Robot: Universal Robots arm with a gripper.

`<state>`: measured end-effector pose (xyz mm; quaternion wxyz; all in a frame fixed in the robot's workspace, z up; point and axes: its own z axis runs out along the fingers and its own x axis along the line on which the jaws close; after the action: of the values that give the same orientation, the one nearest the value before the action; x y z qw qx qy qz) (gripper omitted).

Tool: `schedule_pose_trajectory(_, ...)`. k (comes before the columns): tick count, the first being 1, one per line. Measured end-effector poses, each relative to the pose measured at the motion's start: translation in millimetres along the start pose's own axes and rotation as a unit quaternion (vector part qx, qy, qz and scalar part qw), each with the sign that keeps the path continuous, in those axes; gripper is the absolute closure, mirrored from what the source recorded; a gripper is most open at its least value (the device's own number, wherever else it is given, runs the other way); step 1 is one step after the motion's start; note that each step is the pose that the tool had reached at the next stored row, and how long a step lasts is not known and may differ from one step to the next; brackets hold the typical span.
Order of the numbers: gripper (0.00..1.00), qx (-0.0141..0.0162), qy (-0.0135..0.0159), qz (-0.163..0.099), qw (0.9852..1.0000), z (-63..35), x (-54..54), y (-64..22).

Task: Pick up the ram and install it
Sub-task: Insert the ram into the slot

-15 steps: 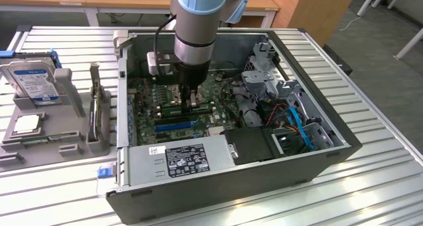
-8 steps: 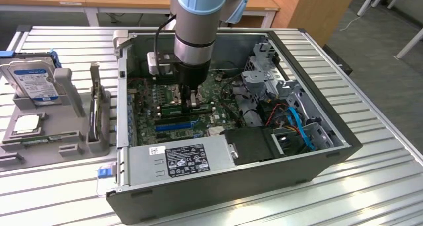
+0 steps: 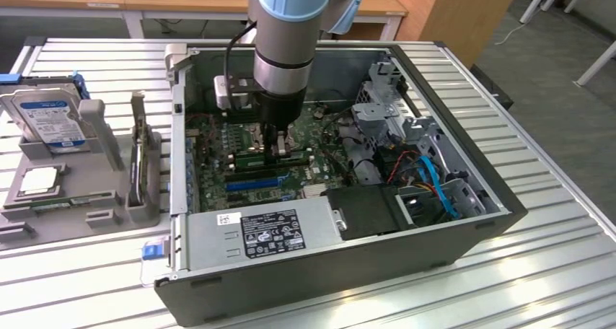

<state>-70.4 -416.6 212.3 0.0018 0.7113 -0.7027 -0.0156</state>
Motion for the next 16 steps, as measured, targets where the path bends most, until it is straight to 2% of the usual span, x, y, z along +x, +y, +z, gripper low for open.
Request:
schedule_pose_trajectory(3, 0.85, 0.0001, 0.0002, 0.000, 1.0000, 0.0, 0.0, 0.0)
schedule_pose_trajectory(4, 0.80, 0.0000, 0.0002, 0.000, 1.0000, 0.0, 0.0, 0.0)
schedule_pose_trajectory(5, 0.80, 0.0000, 0.0002, 0.000, 1.0000, 0.0, 0.0, 0.0)
schedule_pose_trajectory(6, 0.73, 0.0000, 0.0003, 0.000, 1.0000, 0.0, 0.0, 0.0)
schedule_pose_trajectory(16, 0.73, 0.0000, 0.0002, 0.000, 1.0000, -0.1, 0.0, 0.0)
